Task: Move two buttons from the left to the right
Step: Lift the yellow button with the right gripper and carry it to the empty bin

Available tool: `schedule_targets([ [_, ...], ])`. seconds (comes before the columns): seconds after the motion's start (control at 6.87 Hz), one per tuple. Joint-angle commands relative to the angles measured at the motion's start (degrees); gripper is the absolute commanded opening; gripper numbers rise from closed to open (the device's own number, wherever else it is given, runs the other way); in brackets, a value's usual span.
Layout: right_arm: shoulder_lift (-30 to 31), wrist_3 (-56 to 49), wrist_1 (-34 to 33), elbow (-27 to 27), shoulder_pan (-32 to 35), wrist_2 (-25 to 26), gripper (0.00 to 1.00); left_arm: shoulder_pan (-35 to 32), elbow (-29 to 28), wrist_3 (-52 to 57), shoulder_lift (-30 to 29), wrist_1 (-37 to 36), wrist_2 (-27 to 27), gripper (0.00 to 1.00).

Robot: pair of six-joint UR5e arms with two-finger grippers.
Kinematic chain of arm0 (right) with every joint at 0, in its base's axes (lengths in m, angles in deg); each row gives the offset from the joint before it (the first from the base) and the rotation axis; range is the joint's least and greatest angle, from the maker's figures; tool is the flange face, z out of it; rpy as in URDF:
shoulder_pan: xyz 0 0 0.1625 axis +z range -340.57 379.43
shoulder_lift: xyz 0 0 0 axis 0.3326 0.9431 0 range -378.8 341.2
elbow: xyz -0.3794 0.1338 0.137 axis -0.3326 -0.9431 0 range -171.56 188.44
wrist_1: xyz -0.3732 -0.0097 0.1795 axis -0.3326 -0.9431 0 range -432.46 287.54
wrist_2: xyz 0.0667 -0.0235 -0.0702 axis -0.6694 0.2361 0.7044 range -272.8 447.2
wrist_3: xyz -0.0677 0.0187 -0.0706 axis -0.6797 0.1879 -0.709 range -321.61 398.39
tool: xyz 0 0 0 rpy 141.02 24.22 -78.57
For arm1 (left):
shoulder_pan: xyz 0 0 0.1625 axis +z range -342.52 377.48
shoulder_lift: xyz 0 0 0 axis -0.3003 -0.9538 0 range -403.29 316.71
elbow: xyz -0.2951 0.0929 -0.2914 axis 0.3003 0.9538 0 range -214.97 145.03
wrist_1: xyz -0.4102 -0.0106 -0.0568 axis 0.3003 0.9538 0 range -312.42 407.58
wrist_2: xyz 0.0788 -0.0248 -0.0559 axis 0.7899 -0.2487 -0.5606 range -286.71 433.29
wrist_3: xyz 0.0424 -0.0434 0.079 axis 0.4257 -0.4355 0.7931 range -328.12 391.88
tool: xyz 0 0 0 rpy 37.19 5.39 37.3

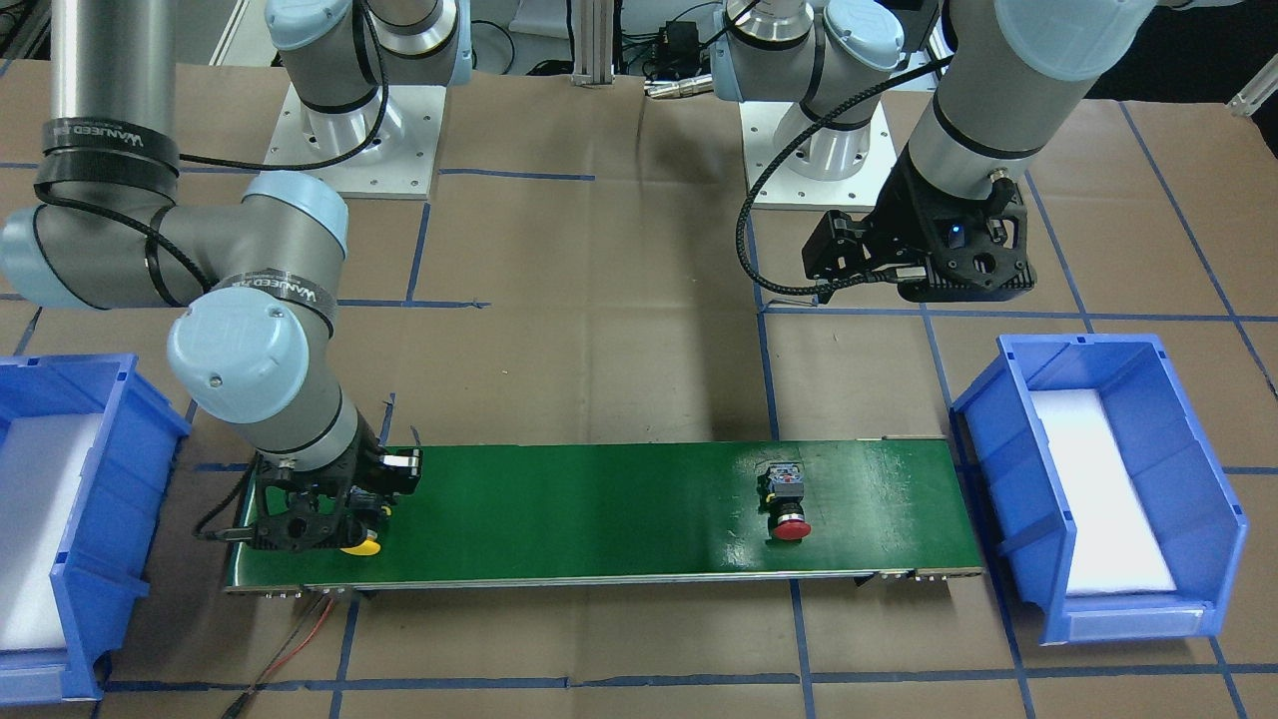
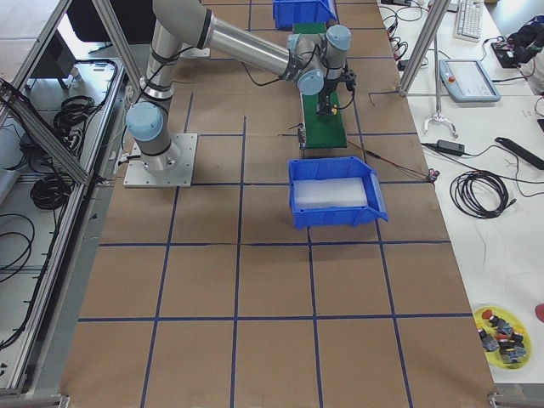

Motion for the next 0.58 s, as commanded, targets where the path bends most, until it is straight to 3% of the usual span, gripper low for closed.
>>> schedule_targets([
  [0.0, 6.79, -6.25, 1.46, -0.01, -5.31, 2.47, 0.04, -0.04, 0.49, 0.04, 0.35, -0.44, -0.03, 1.0],
  [0.15, 10.75, -10.99, 5.13, -0.01, -11.09, 1.69, 0.04, -0.04, 0.49, 0.13, 0.43, -0.44, -0.03, 1.0],
  [0.44, 11.85, -25.45, 7.19, 0.16, -22.43, -0.93, 0.04, -0.04, 0.66, 0.13, 0.87, -0.53, -0.03, 1.0],
])
